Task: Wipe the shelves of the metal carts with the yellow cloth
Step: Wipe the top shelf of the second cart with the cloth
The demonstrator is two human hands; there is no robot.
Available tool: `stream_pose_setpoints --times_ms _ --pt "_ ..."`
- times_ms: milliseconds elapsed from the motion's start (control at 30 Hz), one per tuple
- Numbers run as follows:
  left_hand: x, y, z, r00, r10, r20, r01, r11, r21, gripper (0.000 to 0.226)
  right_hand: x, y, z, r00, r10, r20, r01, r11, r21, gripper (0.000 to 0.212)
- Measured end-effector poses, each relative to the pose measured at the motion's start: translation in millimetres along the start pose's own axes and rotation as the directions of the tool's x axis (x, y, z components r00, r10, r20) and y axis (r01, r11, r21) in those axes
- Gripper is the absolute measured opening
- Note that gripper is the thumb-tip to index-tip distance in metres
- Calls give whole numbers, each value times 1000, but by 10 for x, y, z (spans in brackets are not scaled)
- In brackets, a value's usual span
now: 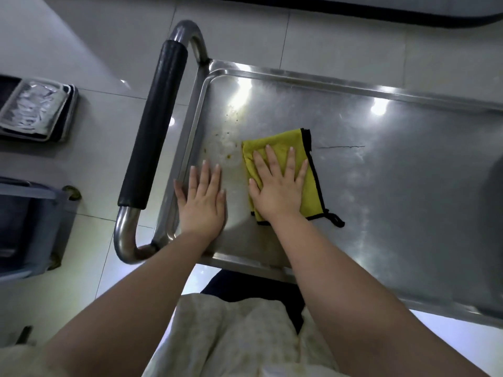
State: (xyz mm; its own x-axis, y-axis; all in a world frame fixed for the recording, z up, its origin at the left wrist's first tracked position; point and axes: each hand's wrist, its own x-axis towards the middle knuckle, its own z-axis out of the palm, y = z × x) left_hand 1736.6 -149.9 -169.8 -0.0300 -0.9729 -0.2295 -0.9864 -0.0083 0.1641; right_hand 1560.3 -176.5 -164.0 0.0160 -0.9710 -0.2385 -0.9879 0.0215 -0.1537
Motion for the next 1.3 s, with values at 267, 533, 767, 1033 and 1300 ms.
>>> stream_pose_setpoints --times_ms 267,533,767,1033,1300 --pt "-60 29 39 1000 12 -12 -12 1000 21 55 -570 1348 -57 984 176 -24 -177 983 -57 69" --pt "-147 117 91 999 8 -33 -6 999 45 55 -1028 1907 -60 871 491 -11 -490 871 22 69" --pt "-127 78 100 1000 14 -23 -13 999 51 56 -998 473 211 961 275 -2 -275 961 8 64" --pt "-79 -50 50 989 143 25 -143 989 31 54 -984 -189 351 994 55 -98 -48 996 77 57" --pt "-110 -27 33 982 175 67 -179 982 55 54 -1517 1381 135 803 596 -12 -593 801 82 72"
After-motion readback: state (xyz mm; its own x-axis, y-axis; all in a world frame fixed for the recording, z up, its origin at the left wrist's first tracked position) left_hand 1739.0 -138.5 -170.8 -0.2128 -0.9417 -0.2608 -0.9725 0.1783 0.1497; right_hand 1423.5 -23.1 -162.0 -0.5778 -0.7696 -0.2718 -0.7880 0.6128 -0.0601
